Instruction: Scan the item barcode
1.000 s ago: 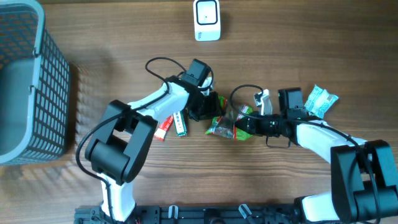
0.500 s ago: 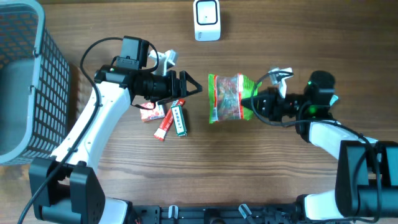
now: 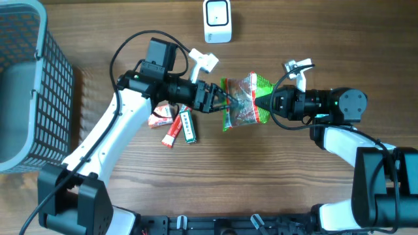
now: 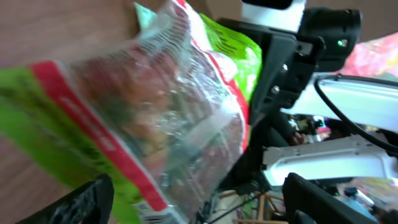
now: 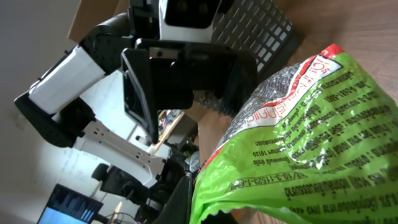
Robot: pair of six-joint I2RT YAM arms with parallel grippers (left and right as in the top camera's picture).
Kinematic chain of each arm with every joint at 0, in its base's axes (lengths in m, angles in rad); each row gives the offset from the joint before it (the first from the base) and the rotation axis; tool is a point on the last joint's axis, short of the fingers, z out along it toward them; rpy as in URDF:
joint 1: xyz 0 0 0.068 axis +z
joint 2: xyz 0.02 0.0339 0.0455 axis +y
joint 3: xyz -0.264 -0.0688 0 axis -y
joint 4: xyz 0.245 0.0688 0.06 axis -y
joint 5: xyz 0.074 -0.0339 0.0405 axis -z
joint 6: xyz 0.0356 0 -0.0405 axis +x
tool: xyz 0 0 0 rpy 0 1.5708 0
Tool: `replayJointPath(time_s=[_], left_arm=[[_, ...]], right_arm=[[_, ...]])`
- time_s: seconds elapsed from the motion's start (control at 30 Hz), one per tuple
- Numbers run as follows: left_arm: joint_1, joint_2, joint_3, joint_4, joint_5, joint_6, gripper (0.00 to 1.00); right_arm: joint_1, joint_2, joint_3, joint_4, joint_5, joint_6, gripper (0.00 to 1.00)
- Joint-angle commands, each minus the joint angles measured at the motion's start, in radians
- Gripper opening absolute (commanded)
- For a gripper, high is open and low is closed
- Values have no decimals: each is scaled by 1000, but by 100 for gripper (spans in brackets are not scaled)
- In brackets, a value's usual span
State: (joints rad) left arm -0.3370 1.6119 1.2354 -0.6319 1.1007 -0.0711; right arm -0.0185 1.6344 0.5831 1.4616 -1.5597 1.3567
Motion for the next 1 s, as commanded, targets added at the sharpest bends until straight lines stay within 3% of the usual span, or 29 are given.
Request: replayJointPath(time_s=[0.0, 0.2, 0.3, 0.5, 0.6, 0.8, 0.97], left_arm=[[77, 10, 1, 15, -36, 11, 87], [102, 10, 1, 28, 28, 42, 95], [102, 10, 1, 96, 179, 41, 96], [102, 10, 1, 93, 24, 40, 100], [102, 10, 1, 91, 20, 37, 100], [95, 10, 1, 136, 315, 38, 100], [92, 10, 1, 135, 332, 37, 99]], right_arm=[[5, -3, 16, 13, -51, 17, 4], [5, -5, 84, 194, -12, 270, 4], [6, -5, 91, 194, 27, 278, 4], [65, -5, 183, 194, 41, 324, 4], [80, -5, 244, 194, 41, 351, 4], [119, -5, 250, 194, 71, 334, 4], [140, -5, 251, 194, 93, 316, 4]])
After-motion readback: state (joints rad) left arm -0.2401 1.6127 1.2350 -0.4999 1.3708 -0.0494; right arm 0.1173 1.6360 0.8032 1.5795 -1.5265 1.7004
